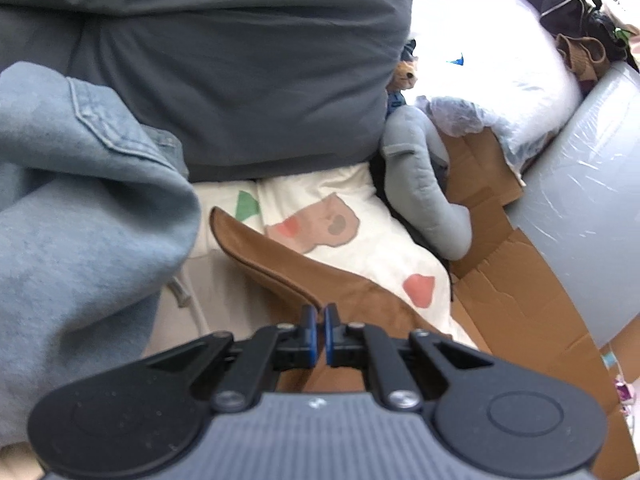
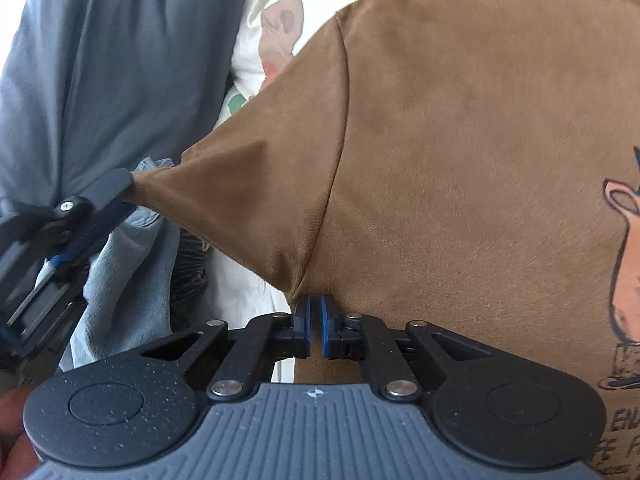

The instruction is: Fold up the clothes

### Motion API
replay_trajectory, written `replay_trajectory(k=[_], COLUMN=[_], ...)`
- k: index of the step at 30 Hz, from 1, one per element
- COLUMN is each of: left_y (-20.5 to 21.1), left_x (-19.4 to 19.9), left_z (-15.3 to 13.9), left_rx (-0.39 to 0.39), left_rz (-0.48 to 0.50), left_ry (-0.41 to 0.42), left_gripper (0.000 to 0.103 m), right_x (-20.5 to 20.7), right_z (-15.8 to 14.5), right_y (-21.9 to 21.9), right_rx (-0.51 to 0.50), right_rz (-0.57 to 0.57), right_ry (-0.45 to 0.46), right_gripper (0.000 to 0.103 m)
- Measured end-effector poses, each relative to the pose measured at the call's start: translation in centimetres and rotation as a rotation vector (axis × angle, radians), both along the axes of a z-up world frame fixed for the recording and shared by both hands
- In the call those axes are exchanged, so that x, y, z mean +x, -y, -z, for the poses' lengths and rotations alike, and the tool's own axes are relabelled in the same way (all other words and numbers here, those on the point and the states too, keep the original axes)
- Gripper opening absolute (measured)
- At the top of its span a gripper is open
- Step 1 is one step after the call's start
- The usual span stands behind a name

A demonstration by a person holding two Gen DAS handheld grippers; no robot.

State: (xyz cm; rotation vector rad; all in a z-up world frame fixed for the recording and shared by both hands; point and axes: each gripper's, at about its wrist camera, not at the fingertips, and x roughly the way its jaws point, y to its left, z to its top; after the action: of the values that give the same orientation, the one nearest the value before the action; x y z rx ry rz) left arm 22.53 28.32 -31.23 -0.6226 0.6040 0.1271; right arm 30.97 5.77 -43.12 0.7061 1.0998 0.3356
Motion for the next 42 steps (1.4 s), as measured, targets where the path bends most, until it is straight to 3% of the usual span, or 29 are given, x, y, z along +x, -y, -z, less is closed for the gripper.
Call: replay_trajectory(k=[13, 25, 27, 29, 32, 38, 42], left_y=[1.1, 2.3, 2.1, 1.8, 1.4, 0.2, 0.5], left_x=[-1.3, -1.6, -1.9, -2.2, -2.7, -2.9, -2.4], left_z=[0.8, 2.0, 1.8, 1.5, 1.4, 3.0, 4.7], left_rx=[-0.112, -0.121, -0.119, -0.119, -0.094, 0.0, 0.067], left_rz=[0.126, 0.22, 0.223, 0.217, 0.203, 0.146, 0.163], left_ry=[-0.029, -0.094, -0.096, -0.096, -0.1, -0.163, -0.209], left_gripper=[0.003, 0.006, 0.007, 0.008, 0.008, 0.009, 0.014], right_x=[0.4, -0.4, -1.0, -1.7, -2.1, -1.8, -1.8], right_z=[2.0, 2.5, 2.3, 1.9, 1.0, -0.8, -1.2], right_y=[-0.7, -0.2, 0.0, 0.3, 0.4, 1.6, 3.4], right_rx=[0.025, 0.045, 0.048, 0.066, 0.049, -0.016, -0.052], right_rz=[0.014, -0.011, -0.009, -0.009, -0.03, -0.02, 0.013], right_ry=[-0.025, 0.031, 0.039, 0.049, 0.071, 0.076, 0.083], right_gripper=[0.007, 0.007, 0.011, 0.032, 0.043, 0.044, 0.045])
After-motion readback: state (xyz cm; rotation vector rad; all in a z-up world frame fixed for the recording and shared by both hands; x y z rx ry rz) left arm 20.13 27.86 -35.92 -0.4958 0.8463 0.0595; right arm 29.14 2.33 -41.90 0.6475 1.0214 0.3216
